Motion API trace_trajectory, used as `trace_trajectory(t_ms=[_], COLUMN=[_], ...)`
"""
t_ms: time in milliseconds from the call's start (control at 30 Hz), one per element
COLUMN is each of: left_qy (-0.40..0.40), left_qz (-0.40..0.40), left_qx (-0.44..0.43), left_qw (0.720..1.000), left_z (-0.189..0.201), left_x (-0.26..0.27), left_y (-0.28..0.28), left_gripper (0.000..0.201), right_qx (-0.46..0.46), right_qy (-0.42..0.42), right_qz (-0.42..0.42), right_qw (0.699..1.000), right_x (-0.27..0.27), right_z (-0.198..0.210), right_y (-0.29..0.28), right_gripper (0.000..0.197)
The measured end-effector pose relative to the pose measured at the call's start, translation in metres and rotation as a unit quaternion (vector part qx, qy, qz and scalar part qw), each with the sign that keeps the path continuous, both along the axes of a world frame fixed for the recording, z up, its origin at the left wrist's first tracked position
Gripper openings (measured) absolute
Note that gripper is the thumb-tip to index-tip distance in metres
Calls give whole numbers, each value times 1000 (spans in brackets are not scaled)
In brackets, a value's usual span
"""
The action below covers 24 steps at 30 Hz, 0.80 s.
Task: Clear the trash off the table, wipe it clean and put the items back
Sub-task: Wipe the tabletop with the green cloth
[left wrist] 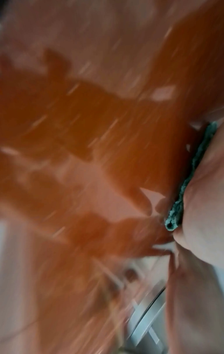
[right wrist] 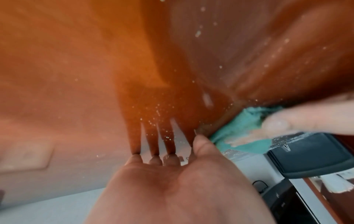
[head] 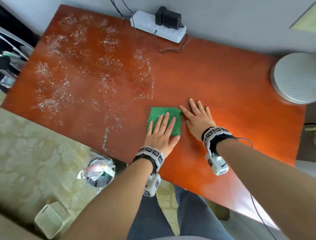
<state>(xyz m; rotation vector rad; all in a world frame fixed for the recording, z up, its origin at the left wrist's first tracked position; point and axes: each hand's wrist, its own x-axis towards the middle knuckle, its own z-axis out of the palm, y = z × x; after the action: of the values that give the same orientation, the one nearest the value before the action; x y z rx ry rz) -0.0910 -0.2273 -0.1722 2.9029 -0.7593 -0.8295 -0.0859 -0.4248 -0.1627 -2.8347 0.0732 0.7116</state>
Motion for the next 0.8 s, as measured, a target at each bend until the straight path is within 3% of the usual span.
trace_trajectory(t_ms=[167,267,400,467,533,600,700,800], left_qy=[-19,-8,-12,-13,8,12,-20,-34], left_qz=[206,240,178,43,-93,-156,-160,-73], left_qx=[35,53,27,2,-19,-23,-23,4], left_qw=[978,969,984,999,995,987,987,997], left_z=[-1,5,5,3,5,4,-2,-1], left_x=[69,80,64,39,9,-8,11,59], left_y=[112,192,197,176,162,171,214,275], left_gripper=[73,76,83,83,81,77,71,70], right_qx=[-21,-29,-32,-24,-19,-9,-4,-6], right_qy=[-5,9,21,16,6,9,6,8], right_qz=[-34,-99,-156,-161,-164,-171,-188,-197], right_qw=[999,995,987,986,986,985,982,980], right_x=[-5,-7,-12,-18,-28,-42,-61,-76], right_z=[-1,0,3,3,2,1,2,1], right_y=[12,37,94,125,152,174,190,200], right_gripper=[66,65,63,64,64,63,61,61])
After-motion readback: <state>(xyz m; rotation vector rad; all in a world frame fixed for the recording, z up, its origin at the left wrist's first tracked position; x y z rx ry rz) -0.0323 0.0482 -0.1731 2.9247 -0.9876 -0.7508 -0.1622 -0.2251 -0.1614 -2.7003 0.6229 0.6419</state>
